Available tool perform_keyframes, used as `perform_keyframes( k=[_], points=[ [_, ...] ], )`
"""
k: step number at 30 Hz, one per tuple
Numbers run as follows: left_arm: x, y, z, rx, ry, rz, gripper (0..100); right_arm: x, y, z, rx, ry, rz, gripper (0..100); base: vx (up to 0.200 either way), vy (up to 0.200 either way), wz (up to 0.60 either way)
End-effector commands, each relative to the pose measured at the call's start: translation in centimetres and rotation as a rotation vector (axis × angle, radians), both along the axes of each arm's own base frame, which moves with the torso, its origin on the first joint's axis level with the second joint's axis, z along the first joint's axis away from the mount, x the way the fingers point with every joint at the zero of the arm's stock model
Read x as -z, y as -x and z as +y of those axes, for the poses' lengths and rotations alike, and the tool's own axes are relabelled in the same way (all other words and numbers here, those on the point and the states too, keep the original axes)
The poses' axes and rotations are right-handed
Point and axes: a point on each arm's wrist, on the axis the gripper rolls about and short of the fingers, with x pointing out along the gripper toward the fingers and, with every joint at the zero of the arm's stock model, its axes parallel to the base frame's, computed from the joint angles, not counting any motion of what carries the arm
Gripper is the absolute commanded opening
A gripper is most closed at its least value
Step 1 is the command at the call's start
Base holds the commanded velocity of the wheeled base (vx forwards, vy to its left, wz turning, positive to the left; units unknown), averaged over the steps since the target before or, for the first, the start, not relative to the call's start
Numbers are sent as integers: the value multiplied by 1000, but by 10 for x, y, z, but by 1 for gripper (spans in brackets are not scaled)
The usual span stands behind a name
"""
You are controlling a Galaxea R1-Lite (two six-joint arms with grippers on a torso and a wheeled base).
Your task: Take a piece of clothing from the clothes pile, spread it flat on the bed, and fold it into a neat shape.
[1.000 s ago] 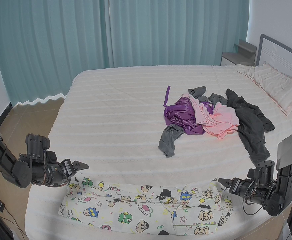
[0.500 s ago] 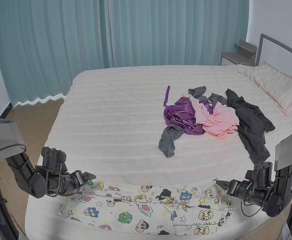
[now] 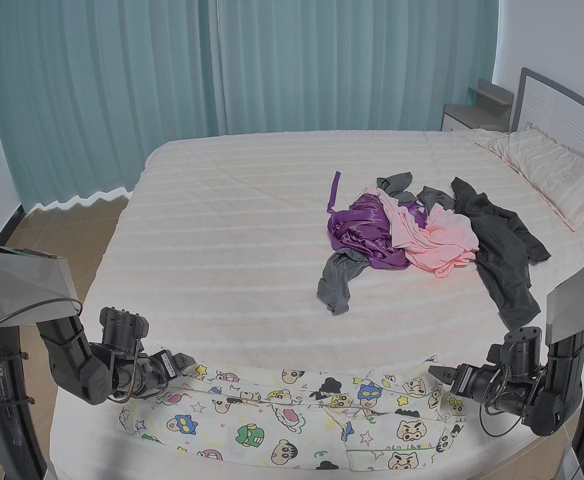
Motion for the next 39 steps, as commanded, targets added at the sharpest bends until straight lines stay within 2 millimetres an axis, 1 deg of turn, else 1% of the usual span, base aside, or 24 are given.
perform_keyframes(
  k=[1, 8, 12, 15, 20, 22, 27, 28, 35, 39],
  points=[
    [7, 0, 0, -2, -3, 21, 100, -1, -1, 1, -2, -4, -13, 100, 0, 0, 0],
    [6, 1, 0, -6, -3, 14, 100, -1, -1, 1, -2, -3, -12, 100, 0, 0, 0],
    [-1, 3, 2, -12, 0, 3, 100, -1, -1, 1, -2, -5, -11, 100, 0, 0, 0],
    [-1, 3, 3, -18, -2, 2, 100, -1, -1, 1, -1, -5, -13, 100, 0, 0, 0],
    [0, 0, 5, -39, -24, -1, 100, -1, -1, 1, -2, -5, -11, 100, 0, 0, 0],
    [5, -2, 4, -48, -41, 7, 100, -1, -1, 1, -3, -5, -13, 100, 0, 0, 0],
    [8, -6, 4, -60, -55, 4, 100, -1, 0, 1, -5, -4, -12, 100, 0, 0, 0],
    [10, -7, 4, -63, -61, 6, 0, -1, 0, 1, -5, -4, -12, 100, 0, 0, 0],
    [9, -5, 5, -70, -71, 8, 0, 0, 0, 1, -4, -5, -8, 100, 0, 0, 0],
    [3, -4, 5, -72, -68, -9, 0, 1, 0, 2, -8, -3, -6, 100, 0, 0, 0]
  ],
)
